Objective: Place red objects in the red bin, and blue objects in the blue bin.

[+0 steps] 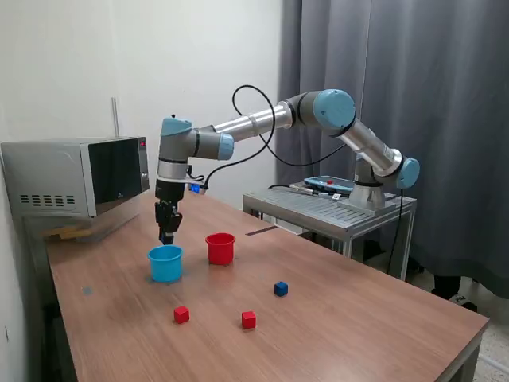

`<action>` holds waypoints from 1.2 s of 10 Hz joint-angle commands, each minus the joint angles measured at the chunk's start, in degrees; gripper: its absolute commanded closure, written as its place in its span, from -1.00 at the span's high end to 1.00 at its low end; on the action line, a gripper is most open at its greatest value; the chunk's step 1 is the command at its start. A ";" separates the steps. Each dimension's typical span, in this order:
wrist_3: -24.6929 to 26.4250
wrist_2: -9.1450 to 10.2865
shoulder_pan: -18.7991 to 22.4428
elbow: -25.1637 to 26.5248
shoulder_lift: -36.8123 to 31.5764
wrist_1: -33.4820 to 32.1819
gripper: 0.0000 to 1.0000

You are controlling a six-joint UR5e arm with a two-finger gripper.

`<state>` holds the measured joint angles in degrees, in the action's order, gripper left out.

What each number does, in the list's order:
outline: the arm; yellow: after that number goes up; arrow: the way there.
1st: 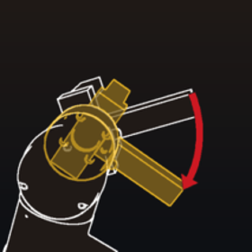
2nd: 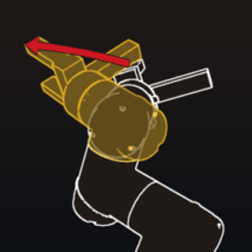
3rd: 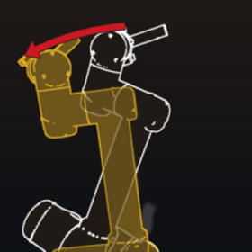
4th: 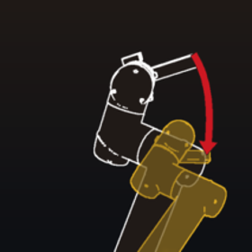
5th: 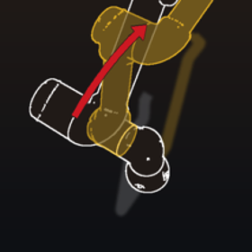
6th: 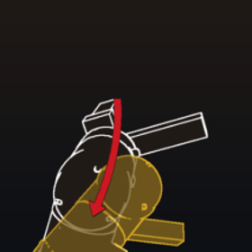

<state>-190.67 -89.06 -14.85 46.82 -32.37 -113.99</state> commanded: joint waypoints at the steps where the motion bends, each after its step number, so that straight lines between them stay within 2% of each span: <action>1: -0.23 0.11 -0.09 -0.14 0.20 -0.09 -1.00; 4: -0.23 0.99 0.00 -0.06 0.56 -0.09 -1.00; 5: -0.23 0.99 0.09 -0.06 0.56 -0.18 1.00; 10: 0.29 0.90 0.44 0.29 0.56 -0.53 1.00; 11: 0.56 0.90 0.87 1.60 0.30 -0.35 1.00; 12: 0.65 0.90 1.23 5.01 -0.92 -0.27 1.00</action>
<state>-190.28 -88.13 -14.10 48.73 -32.29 -114.39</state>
